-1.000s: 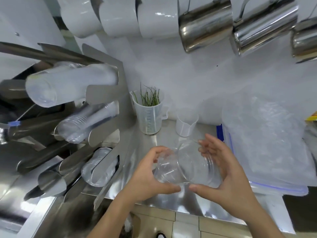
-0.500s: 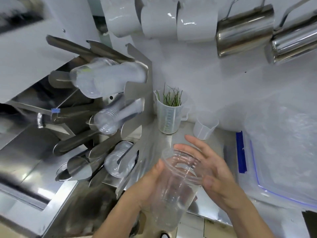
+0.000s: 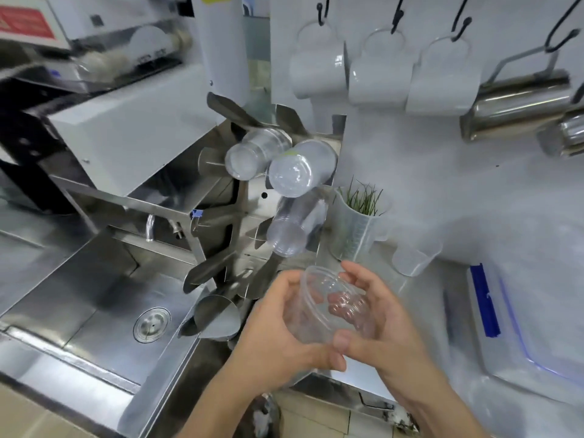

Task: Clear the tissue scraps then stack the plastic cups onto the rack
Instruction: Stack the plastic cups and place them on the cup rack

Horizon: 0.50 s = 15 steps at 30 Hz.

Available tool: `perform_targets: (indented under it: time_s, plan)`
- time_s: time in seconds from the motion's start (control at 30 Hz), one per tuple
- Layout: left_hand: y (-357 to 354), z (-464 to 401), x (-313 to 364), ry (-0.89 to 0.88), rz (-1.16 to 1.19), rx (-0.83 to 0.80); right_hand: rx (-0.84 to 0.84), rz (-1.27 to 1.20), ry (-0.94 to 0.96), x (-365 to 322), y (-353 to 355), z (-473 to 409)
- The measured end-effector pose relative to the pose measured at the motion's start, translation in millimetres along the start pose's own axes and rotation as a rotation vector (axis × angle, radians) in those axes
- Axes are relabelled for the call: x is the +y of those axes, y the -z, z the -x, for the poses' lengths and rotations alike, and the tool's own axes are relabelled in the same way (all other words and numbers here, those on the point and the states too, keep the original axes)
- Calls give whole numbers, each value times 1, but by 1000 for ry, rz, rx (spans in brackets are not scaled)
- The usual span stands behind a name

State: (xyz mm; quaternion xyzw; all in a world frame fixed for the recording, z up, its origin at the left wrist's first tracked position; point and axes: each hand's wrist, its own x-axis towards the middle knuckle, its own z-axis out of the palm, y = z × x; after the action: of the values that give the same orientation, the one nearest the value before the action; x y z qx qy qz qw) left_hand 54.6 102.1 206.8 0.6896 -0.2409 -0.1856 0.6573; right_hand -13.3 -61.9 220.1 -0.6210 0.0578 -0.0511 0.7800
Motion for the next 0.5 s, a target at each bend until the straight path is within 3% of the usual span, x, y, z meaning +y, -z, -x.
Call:
perform_targets:
  time_s: [0.17, 0.37, 0.5]
  plan:
    - [38, 15, 0, -41, -71, -1, 49, 58, 82, 6, -44, -5]
    - [79, 30, -16, -54, 40, -25, 139, 100, 161, 9, -84, -14]
    - [103, 37, -34, 28, 219, 69, 194, 116, 184, 13, -100, -20]
